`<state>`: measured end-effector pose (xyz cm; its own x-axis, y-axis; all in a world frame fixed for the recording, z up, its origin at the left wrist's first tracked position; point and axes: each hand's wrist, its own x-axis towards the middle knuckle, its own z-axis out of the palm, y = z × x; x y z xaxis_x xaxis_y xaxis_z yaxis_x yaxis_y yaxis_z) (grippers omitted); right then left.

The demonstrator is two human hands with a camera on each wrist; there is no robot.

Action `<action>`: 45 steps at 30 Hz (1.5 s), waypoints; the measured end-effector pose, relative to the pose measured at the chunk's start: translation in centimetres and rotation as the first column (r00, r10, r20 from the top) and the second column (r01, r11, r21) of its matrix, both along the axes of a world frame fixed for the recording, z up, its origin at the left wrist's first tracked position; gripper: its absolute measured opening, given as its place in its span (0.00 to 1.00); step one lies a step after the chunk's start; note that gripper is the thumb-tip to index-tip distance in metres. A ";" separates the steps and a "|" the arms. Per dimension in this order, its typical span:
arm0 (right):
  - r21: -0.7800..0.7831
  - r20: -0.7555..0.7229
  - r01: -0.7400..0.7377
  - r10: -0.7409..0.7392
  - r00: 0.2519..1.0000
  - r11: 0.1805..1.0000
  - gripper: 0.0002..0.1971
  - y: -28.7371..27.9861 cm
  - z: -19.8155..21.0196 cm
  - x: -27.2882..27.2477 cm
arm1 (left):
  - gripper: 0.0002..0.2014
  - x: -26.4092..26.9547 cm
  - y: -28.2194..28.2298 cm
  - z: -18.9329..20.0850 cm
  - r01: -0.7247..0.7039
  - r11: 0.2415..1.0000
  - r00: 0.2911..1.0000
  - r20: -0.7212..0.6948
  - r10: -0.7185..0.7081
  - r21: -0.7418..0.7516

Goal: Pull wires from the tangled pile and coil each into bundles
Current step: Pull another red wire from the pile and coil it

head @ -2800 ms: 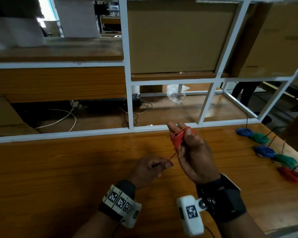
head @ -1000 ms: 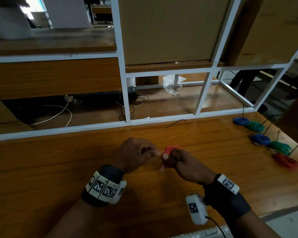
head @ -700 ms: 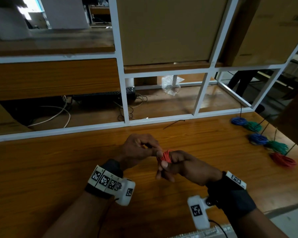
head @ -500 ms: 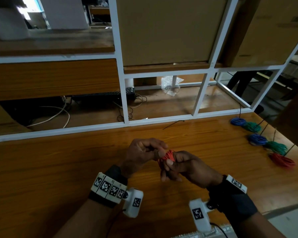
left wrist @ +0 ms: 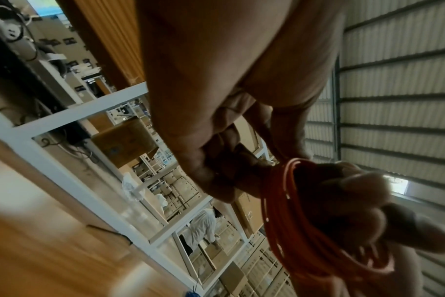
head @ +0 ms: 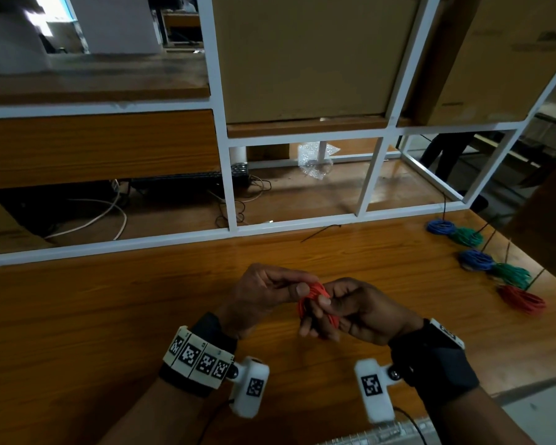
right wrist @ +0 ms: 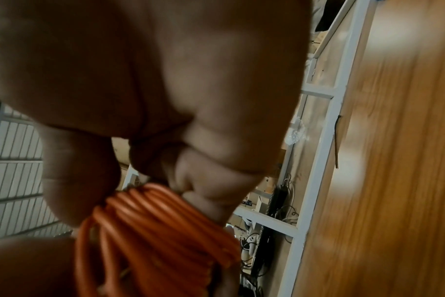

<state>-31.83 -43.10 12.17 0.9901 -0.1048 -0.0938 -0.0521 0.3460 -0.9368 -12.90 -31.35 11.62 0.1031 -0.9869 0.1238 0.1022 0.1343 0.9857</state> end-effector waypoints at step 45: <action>-0.606 0.117 0.603 -0.692 0.712 0.519 0.07 1.8 -4.3 4.3 | 0.14 3.9 0.9 -4.3 0.056 0.900 0.922 -0.368 0.120 0.432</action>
